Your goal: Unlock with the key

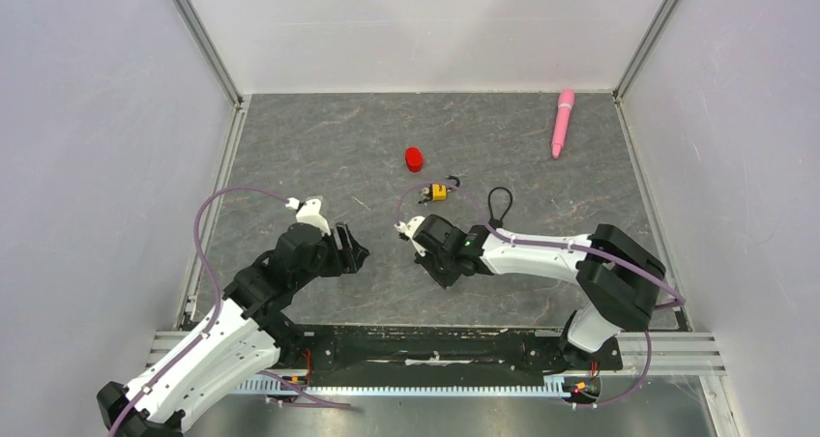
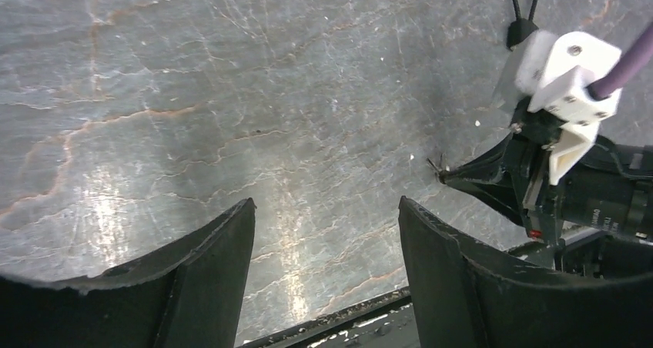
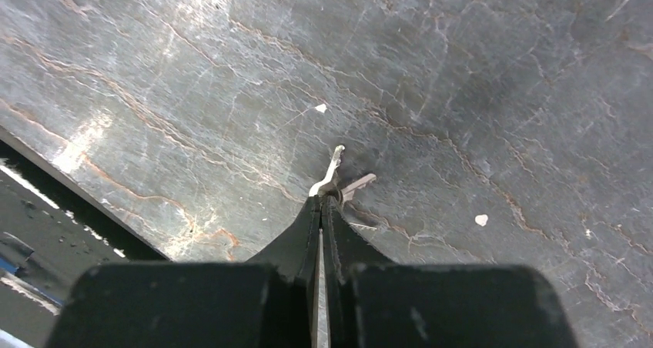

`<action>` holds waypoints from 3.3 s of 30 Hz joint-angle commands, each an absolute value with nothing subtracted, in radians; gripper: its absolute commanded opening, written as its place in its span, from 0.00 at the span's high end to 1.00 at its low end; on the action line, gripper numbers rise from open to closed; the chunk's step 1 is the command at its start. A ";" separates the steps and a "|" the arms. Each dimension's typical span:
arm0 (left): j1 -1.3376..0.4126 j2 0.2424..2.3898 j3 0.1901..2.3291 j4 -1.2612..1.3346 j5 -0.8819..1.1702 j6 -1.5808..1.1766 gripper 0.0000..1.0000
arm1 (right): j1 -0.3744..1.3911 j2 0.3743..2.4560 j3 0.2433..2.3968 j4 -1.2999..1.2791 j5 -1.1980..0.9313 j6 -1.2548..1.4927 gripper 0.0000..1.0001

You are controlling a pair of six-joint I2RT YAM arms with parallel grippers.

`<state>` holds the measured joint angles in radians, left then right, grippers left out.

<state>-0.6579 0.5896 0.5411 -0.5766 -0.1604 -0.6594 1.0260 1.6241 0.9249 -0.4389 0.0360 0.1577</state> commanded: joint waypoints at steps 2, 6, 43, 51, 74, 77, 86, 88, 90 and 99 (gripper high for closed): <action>-0.655 0.624 0.529 -0.447 -0.039 -0.714 0.27 | 1.021 1.516 0.887 -0.335 0.062 0.196 1.00; -0.655 0.652 0.490 -0.347 0.042 -0.771 0.27 | 1.002 1.462 0.840 -0.264 0.039 0.221 1.00; -0.655 0.605 0.518 -0.523 -0.155 -0.793 0.28 | 1.003 1.569 0.957 -0.545 -0.123 -0.295 0.48; -0.655 0.526 0.640 -0.735 -0.402 -0.672 0.28 | 1.022 1.649 1.000 -0.587 -0.133 -0.405 0.48; -0.655 0.512 0.612 -0.666 -0.326 -0.684 0.28 | 1.046 1.680 0.907 -0.489 -0.092 -0.243 1.00; -0.655 0.525 0.591 -0.620 -0.287 -0.704 0.28 | 1.021 1.627 0.868 -0.430 -0.091 -0.155 1.00; -0.655 0.581 0.536 -0.490 -0.174 -0.770 0.29 | 0.954 1.495 0.777 -0.278 -0.006 0.187 1.00; -0.655 0.591 0.519 -0.447 -0.143 -0.788 0.29 | 0.952 1.458 0.758 -0.229 -0.006 0.245 1.00; -0.655 0.606 0.499 -0.404 -0.106 -0.810 0.29 | 0.952 1.421 0.735 -0.169 -0.006 0.298 1.00; -0.655 0.657 0.458 -0.307 -0.038 -0.854 0.30 | 0.951 1.378 0.730 -0.198 0.044 0.320 1.00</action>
